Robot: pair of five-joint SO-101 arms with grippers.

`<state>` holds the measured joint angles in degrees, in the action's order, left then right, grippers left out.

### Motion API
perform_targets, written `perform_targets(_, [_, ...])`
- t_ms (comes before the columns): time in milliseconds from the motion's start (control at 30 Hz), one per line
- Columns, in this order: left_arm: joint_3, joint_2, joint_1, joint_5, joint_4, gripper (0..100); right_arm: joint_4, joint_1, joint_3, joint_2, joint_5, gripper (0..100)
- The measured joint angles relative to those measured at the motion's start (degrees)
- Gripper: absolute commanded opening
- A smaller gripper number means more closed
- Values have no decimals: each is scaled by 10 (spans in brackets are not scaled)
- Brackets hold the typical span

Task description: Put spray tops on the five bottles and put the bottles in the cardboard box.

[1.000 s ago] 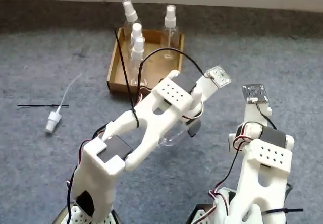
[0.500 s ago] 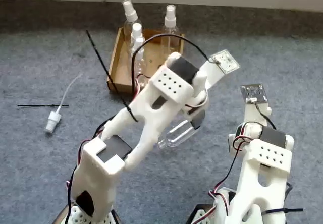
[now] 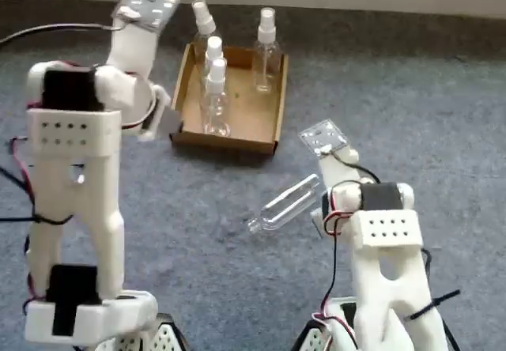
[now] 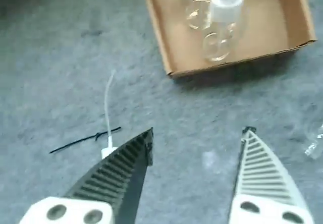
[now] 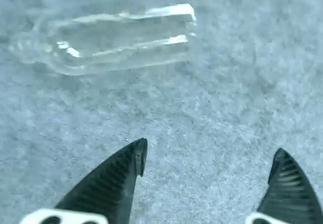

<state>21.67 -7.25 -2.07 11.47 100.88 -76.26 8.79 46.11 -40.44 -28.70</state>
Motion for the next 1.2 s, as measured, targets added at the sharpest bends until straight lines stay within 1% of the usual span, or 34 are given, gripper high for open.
perform_targets(133, [-111,-93,-116,49,0,263,-47,69,-108,84,-4,332])
perform_targets(200, [-164,-117,-175,73,-24,263,-63,105,-158,140,-27,332])
perform_targets(333, [-253,-131,-288,119,-100,263,-84,158,-229,238,-117,334])
perform_targets(400, [-294,-131,-327,140,-136,263,-86,175,-248,262,-178,334])
perform_targets(467, [-331,-131,-352,159,-169,263,-86,193,-256,266,-244,334])
perform_targets(633, [-385,-131,-380,171,-221,263,-86,200,-260,274,-385,334])
perform_targets(767, [-390,-132,-378,171,-228,263,-86,202,-234,274,-476,334])
perform_targets(833, [-391,-132,-379,171,-229,263,-83,202,-209,274,-509,334])
perform_targets(967, [-391,-132,-379,171,-229,263,-19,202,-146,274,-530,334])
perform_targets(1200, [-391,-132,-379,171,-229,263,113,202,-55,274,-532,332])
